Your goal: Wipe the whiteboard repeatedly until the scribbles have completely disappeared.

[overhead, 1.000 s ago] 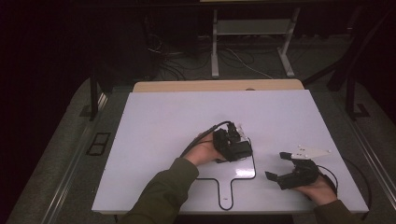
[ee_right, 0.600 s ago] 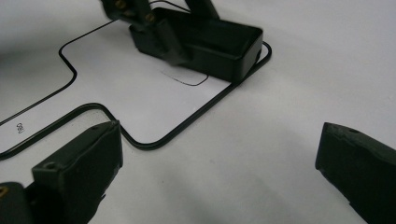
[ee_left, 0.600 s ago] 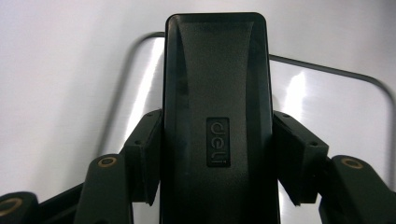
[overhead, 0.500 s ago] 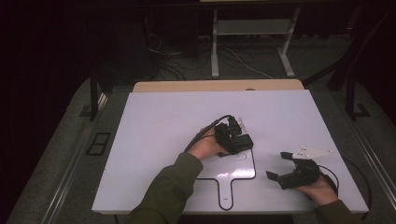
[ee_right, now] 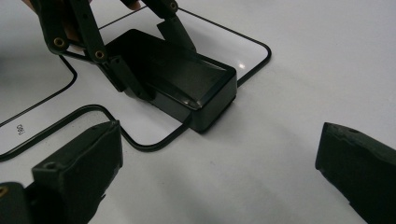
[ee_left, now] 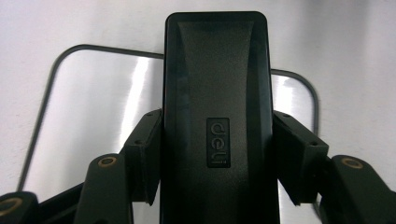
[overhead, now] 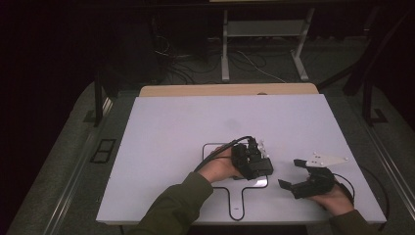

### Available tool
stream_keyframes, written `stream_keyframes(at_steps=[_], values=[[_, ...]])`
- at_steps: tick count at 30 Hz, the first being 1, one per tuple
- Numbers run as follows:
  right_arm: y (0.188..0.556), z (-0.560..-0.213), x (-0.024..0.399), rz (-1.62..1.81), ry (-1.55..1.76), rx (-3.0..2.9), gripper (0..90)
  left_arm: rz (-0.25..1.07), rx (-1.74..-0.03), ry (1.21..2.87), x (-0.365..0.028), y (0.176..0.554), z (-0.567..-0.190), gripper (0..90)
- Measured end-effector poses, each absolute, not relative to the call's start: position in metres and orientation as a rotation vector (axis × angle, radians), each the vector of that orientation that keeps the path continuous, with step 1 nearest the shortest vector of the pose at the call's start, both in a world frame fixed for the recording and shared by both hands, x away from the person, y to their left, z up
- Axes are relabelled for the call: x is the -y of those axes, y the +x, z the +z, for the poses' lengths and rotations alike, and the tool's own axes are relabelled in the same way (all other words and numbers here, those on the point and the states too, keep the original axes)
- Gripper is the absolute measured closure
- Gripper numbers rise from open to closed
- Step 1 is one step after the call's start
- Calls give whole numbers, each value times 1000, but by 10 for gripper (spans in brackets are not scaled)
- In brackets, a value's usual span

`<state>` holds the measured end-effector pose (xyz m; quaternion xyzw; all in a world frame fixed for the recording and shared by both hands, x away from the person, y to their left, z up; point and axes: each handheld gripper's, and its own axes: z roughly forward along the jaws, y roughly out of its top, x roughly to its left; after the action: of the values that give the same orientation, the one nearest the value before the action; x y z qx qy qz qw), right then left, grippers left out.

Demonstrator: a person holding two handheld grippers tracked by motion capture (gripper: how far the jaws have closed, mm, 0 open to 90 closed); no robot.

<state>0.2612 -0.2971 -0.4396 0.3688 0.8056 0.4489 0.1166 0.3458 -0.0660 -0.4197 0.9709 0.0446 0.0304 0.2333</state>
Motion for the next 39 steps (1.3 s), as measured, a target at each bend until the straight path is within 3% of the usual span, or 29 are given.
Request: stream_keyframes(at_steps=[2,16,29,39], values=[[261,-440,297,1313,1079,-2359,0,47,-147,2660,65,349,-420,388],[262,-440,300,1319,1084,-2356,0,120,-323,2628,69,402,-422,389],[261,-439,299,1321,1091,-2354,0,103,-158,2656,77,358,-421,389],[262,-439,300,1320,1083,-2351,0,104,-269,2628,74,391,-423,389]])
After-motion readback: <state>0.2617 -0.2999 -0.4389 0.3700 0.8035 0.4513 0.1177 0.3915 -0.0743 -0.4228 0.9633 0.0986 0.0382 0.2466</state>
